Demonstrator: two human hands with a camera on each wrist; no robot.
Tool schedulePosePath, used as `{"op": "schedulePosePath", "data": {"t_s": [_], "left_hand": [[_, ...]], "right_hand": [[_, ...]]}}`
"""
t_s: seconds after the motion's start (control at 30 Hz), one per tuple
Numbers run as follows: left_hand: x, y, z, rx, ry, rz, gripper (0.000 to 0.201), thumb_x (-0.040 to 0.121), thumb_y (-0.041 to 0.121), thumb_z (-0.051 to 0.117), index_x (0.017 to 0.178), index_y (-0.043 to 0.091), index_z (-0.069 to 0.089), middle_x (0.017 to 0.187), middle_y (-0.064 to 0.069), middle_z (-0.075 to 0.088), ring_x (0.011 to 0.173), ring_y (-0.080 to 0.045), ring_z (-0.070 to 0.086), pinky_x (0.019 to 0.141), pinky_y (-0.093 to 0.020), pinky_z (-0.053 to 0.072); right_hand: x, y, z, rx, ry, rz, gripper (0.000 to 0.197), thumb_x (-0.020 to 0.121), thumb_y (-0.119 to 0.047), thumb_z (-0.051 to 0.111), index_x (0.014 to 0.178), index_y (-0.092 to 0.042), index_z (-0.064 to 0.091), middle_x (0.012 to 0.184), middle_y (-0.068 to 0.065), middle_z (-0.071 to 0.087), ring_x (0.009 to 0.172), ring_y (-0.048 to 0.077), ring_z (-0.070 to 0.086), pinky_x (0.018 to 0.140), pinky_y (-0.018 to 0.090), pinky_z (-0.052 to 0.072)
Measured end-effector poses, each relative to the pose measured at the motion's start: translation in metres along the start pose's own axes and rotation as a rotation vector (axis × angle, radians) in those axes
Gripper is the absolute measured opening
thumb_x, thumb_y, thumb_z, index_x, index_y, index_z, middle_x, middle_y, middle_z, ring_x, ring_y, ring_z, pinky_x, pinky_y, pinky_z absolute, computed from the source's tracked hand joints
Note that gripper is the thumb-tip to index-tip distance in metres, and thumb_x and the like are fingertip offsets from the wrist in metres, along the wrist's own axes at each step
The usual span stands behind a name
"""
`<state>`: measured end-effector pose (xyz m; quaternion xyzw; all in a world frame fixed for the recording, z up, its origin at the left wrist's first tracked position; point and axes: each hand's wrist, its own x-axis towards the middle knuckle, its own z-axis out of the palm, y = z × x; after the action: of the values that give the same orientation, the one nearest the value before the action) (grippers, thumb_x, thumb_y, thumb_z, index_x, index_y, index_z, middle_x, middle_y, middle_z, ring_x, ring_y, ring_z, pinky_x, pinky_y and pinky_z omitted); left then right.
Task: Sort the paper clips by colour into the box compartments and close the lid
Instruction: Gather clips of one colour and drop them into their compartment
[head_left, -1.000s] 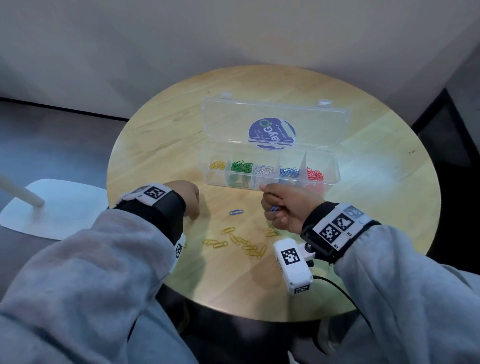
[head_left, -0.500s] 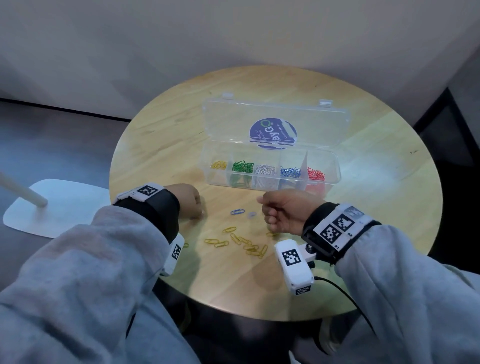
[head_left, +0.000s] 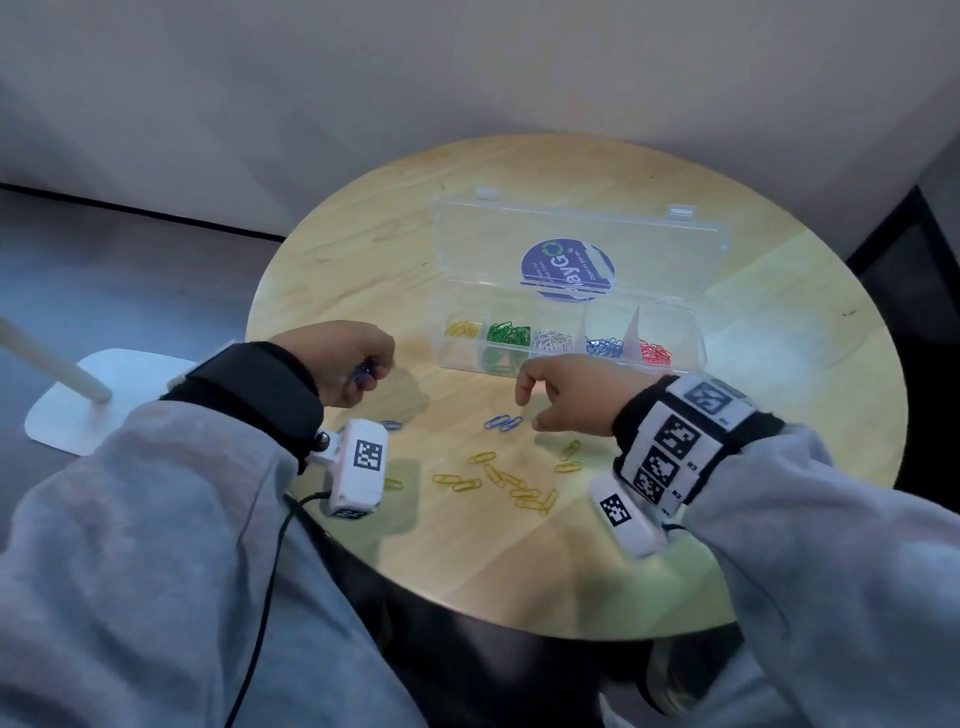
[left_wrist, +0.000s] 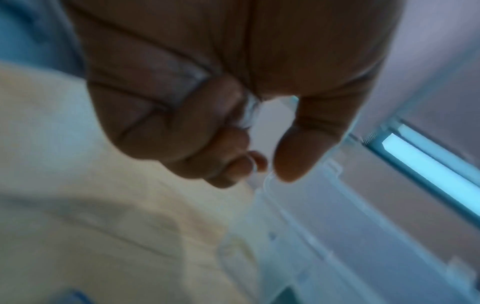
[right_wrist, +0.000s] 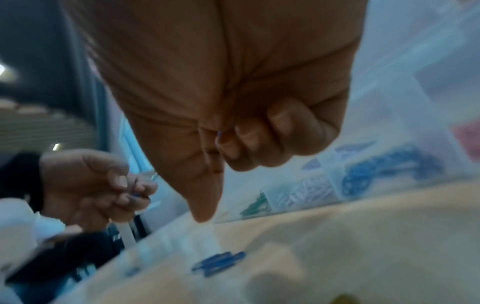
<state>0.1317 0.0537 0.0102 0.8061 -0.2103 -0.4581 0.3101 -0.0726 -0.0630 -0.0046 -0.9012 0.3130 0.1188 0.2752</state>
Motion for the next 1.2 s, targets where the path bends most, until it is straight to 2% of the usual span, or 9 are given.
{"op": "schedulePosePath", "data": {"t_s": [0.17,0.27,0.37,0.47,0.63,0.8,0.93,1.07,1.2], "left_hand": [[0.005,-0.003,0.006,0.689,0.013,-0.006,0.024,0.084,0.017,0.060,0.068,0.012,0.043,0.058,-0.002,0.036,0.048,-0.018,0.027,0.048,-0.023,0.022],[0.010,-0.004,0.017,0.909,0.019,-0.002,0.037,0.081,0.018,0.060,0.060,0.005,0.032,0.056,-0.002,0.035,0.048,-0.018,0.029,0.048,-0.023,0.022],[0.014,-0.004,0.027,1.125,-0.013,-0.039,0.013,0.082,0.018,0.060,0.082,0.006,0.066,0.075,-0.006,0.055,0.064,-0.022,0.046,0.053,-0.025,0.033],[0.022,-0.011,0.030,1.194,-0.012,-0.091,0.025,0.078,0.026,0.068,0.098,0.011,0.072,0.100,-0.005,0.072,0.081,-0.023,0.061,0.067,-0.028,0.044],[0.023,-0.012,0.034,1.188,0.005,-0.083,0.026,0.080,0.027,0.067,0.099,0.011,0.072,0.103,-0.006,0.072,0.078,-0.023,0.060,0.067,-0.028,0.043],[0.015,-0.010,0.037,1.163,-0.042,-0.079,0.031,0.083,0.030,0.062,0.108,0.013,0.068,0.106,-0.002,0.069,0.098,-0.021,0.064,0.079,-0.029,0.048],[0.004,-0.004,0.038,0.760,-0.148,-0.034,0.007,0.082,0.017,0.059,0.084,0.010,0.061,0.072,-0.006,0.056,0.063,-0.022,0.046,0.062,-0.025,0.037],[-0.004,0.014,0.045,0.350,-0.220,-0.011,0.015,0.087,0.004,0.048,0.072,0.008,0.049,0.070,-0.007,0.049,0.055,-0.017,0.039,0.055,-0.023,0.033],[-0.008,0.039,0.063,0.184,-0.244,0.086,0.022,0.090,0.002,0.047,0.070,0.011,0.046,0.066,-0.004,0.047,0.054,-0.012,0.038,0.050,-0.017,0.031]], "right_hand": [[0.018,-0.017,0.007,-0.296,-0.085,-0.051,0.030,0.086,-0.016,0.058,0.113,-0.028,0.055,0.084,-0.008,0.047,0.087,0.017,0.050,0.068,0.025,0.036],[0.026,-0.023,0.018,-0.317,-0.104,-0.043,0.026,0.084,-0.018,0.060,0.108,-0.027,0.058,0.095,-0.003,0.052,0.085,0.017,0.050,0.069,0.027,0.039],[0.031,-0.024,0.022,-0.306,-0.094,-0.023,0.013,0.084,-0.022,0.062,0.096,-0.024,0.059,0.091,-0.005,0.052,0.082,0.016,0.049,0.069,0.027,0.041],[0.032,-0.023,0.020,-0.311,-0.115,-0.006,0.011,0.087,-0.026,0.060,0.096,-0.020,0.062,0.091,-0.005,0.053,0.083,0.014,0.049,0.064,0.022,0.038],[0.027,-0.019,0.022,-0.426,-0.168,0.030,0.030,0.095,-0.032,0.046,0.109,-0.010,0.062,0.101,0.002,0.057,0.094,0.020,0.052,0.087,0.030,0.044],[0.018,-0.013,0.023,-0.391,-0.218,0.061,0.025,0.096,-0.031,0.043,0.100,-0.011,0.058,0.103,0.005,0.062,0.093,0.021,0.054,0.084,0.031,0.043],[0.004,0.011,0.014,0.102,-0.140,0.066,0.023,0.095,-0.029,0.048,0.080,-0.014,0.057,0.087,0.004,0.069,0.077,0.018,0.062,0.082,0.029,0.048],[-0.015,0.027,0.008,0.844,-0.086,0.146,0.023,0.095,-0.008,0.050,0.072,-0.010,0.048,0.065,0.005,0.056,0.053,0.011,0.053,0.050,0.015,0.049],[-0.028,0.042,-0.007,1.146,0.029,0.134,0.021,0.090,0.002,0.053,0.071,-0.007,0.051,0.058,0.004,0.055,0.044,0.007,0.053,0.042,0.014,0.045]]}}
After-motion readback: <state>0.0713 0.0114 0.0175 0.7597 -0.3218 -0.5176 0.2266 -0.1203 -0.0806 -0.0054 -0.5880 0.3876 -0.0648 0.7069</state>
